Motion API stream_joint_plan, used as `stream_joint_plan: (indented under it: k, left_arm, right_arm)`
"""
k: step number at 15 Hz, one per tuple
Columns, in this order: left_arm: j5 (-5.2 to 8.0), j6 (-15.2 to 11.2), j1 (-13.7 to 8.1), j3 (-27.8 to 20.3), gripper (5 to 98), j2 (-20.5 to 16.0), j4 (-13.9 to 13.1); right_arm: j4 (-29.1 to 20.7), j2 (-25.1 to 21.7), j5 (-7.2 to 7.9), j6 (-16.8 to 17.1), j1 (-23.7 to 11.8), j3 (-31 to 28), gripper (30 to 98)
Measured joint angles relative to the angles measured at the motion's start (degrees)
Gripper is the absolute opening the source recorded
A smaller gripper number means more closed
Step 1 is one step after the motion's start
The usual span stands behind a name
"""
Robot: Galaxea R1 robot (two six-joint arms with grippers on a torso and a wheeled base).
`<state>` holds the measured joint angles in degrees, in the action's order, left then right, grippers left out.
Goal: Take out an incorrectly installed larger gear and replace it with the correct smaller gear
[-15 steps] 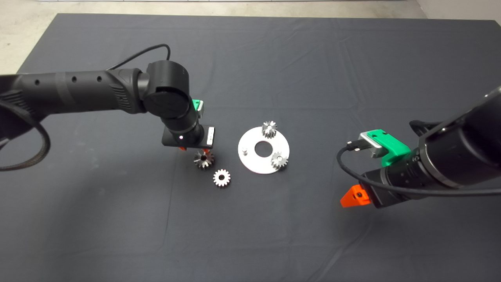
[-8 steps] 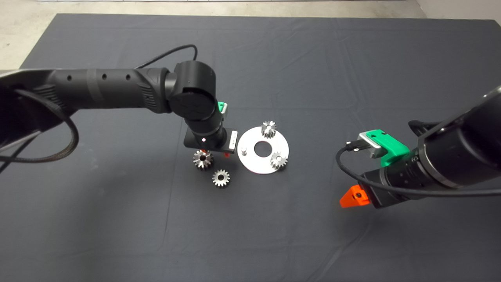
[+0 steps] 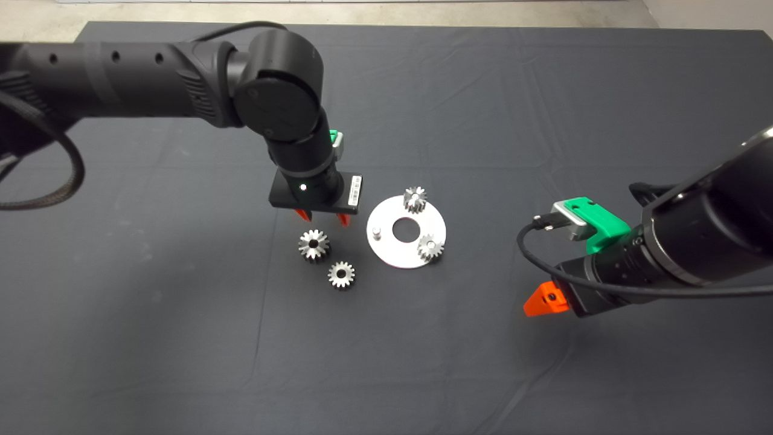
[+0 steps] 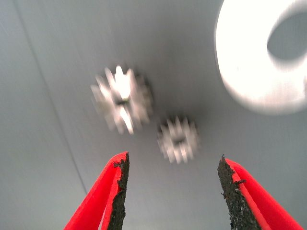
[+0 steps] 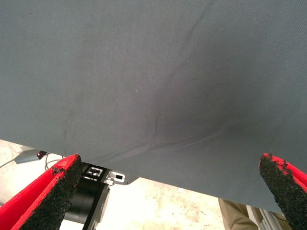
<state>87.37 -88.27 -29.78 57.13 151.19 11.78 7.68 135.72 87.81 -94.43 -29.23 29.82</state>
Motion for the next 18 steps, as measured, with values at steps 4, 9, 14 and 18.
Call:
stream_joint_plan:
  k: [4, 9, 14, 18]
  left_arm:
    - [0.02, -3.6, 0.0, -5.0, 47.8, -1.5, -0.7]
    - [0.00, -8.4, 0.0, -8.8, 50.3, -1.6, -0.7]
    - [0.04, -9.0, 0.0, -9.9, 58.3, -1.7, -0.6]
    - [0.04, -9.0, 0.0, -10.1, 63.8, -1.5, -0.6]
  right_arm:
    - [0.0, 0.0, 0.01, 0.1, 0.0, 0.7, 97.7]
    - [0.0, 0.0, -0.01, 0.4, 0.0, 0.7, 97.7]
    - [0.0, 1.2, -0.10, 0.7, 0.0, 1.1, 97.7]
    - [0.0, 2.0, 0.00, 0.8, 0.0, 1.2, 97.7]
